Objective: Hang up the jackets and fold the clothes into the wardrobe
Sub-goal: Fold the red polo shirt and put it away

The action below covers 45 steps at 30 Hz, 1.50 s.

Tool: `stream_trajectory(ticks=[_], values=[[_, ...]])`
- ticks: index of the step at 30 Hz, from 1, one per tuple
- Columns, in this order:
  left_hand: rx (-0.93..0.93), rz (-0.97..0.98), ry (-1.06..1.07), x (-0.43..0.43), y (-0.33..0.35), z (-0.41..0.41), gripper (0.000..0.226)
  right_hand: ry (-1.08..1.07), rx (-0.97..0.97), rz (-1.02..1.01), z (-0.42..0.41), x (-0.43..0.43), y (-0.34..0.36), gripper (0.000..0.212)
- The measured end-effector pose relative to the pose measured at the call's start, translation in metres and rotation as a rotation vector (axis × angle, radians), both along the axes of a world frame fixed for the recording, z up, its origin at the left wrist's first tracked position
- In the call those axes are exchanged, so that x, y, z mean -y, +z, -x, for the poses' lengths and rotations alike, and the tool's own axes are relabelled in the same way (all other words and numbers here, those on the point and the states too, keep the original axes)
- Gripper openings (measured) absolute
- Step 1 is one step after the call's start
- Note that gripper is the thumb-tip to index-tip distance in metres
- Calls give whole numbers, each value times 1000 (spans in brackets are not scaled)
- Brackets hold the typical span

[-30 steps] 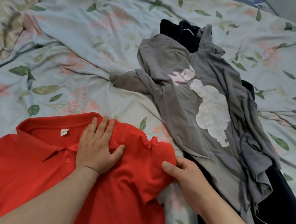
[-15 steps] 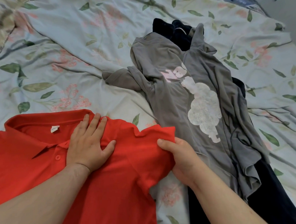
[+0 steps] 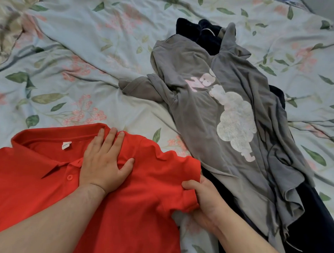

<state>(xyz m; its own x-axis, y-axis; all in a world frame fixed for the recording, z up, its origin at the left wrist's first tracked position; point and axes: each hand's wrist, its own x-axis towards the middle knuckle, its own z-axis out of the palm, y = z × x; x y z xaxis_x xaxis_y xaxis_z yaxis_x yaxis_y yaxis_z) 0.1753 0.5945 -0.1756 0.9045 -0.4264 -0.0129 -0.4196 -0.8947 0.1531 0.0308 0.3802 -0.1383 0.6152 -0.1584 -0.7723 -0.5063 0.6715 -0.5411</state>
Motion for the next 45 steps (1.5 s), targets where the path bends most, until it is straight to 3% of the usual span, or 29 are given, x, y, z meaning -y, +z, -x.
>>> stream_trajectory(ticks=[7,11,13,16,18,22,25,29,32,34,37,39,42,45], values=[[47,-5,-12,0,9,6,78,63,109,-171,4,8,1,50],[229,219,-204,18,29,29,68,0,249,-159,3,27,19,56],[159,285,-363,38,33,49,75,-63,256,-133,4,38,22,56],[-109,32,-332,56,25,67,111,-12,170,-50,5,38,20,55],[-171,-69,-267,60,13,65,128,44,158,-17,3,37,20,56],[-208,-117,-287,64,9,60,143,140,195,-12,7,38,29,63],[-247,-20,-293,56,24,66,141,261,260,35,14,29,45,64],[-151,214,-160,13,50,94,112,548,333,399,4,-9,82,64],[-33,474,75,-38,63,121,72,830,302,626,-10,-55,90,96],[79,488,220,-73,66,129,57,932,236,712,-15,-84,82,108],[151,303,501,-146,64,124,66,1076,322,1097,-21,-134,64,79],[45,108,636,-193,57,115,85,1053,494,1332,-27,-170,56,64],[-201,-75,606,-234,33,122,107,1087,668,1463,-38,-228,37,68],[-145,24,548,-242,14,135,99,1200,797,1585,-52,-281,15,74]])
